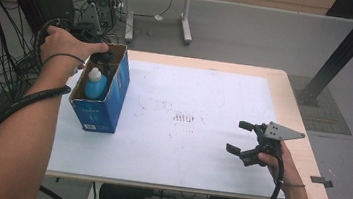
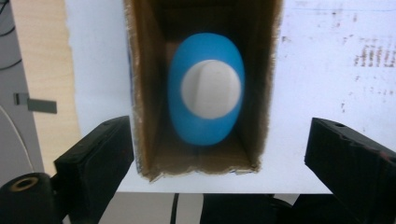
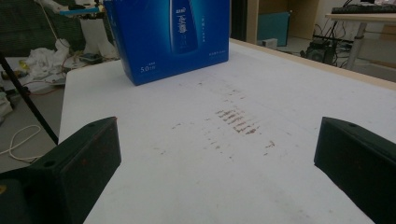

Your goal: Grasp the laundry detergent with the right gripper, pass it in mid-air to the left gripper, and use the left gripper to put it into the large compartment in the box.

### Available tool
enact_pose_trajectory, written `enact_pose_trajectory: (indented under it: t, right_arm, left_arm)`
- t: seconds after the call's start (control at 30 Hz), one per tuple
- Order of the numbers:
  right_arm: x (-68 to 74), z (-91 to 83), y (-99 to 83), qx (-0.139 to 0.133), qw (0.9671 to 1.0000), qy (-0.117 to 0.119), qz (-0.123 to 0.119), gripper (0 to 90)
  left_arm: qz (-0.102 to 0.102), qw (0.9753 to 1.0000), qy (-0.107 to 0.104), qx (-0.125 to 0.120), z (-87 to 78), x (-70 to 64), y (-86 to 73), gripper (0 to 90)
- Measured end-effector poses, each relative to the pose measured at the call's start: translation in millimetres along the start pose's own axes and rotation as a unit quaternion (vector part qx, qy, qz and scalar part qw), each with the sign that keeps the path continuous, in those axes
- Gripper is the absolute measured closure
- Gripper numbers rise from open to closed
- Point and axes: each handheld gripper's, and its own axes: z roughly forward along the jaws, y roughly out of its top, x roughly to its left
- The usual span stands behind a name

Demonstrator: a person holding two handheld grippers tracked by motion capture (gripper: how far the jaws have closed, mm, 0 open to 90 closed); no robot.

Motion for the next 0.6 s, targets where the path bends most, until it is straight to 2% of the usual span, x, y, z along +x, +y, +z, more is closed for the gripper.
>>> enact_pose_trajectory:
  t: [0.2,0.27,0.3,0.37,0.57,0.6]
  right_arm:
    - [-0.1,1.1,1.6,0.002,1.0,0.001,0.0,0.4]
    - [-0.6,1.4,3.0,0.005,1.0,0.003,-0.001,0.4]
    - [-1.1,1.5,4.8,0.008,1.0,0.003,0.0,0.4]
    - [-1.8,1.5,6.1,0.01,0.9999,0.004,-0.002,0.4]
    - [-4.8,2.0,15.9,0.021,0.9998,0.002,-0.007,0.5]
    - [-4.8,2.0,15.9,0.021,0.9998,0.002,-0.007,0.5]
  left_arm:
    - [0.013,0.9999,0.002,-0.01,-2.0,-7.4,-4.4,7.5]
    - [0.024,0.9996,-0.001,-0.018,-4.7,-11.0,-7.9,7.4]
    - [0.039,0.9989,-0.005,-0.025,-7.5,-16.5,-12.3,7.0]
    - [0.044,0.9987,-0.006,-0.027,-8.3,-18.5,-13.4,7.1]
    - [0.085,0.9956,-0.01,-0.039,-12.6,-40.6,-25.0,7.0]
    - [0.085,0.9956,-0.01,-0.039,-12.6,-40.6,-25.0,7.0]
